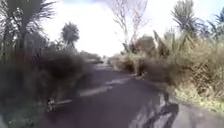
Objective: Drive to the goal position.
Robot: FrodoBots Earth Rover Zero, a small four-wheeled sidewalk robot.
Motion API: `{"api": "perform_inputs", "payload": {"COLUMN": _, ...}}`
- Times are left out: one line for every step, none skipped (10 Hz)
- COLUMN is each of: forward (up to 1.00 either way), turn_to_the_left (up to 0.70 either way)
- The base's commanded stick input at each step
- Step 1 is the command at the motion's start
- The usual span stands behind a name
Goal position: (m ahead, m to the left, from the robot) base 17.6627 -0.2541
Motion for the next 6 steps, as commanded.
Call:
{"api": "perform_inputs", "payload": {"forward": 0.85, "turn_to_the_left": 0.00}}
{"api": "perform_inputs", "payload": {"forward": 0.85, "turn_to_the_left": 0.00}}
{"api": "perform_inputs", "payload": {"forward": 0.85, "turn_to_the_left": 0.00}}
{"api": "perform_inputs", "payload": {"forward": 0.85, "turn_to_the_left": 0.00}}
{"api": "perform_inputs", "payload": {"forward": 0.85, "turn_to_the_left": 0.00}}
{"api": "perform_inputs", "payload": {"forward": 0.85, "turn_to_the_left": 0.00}}
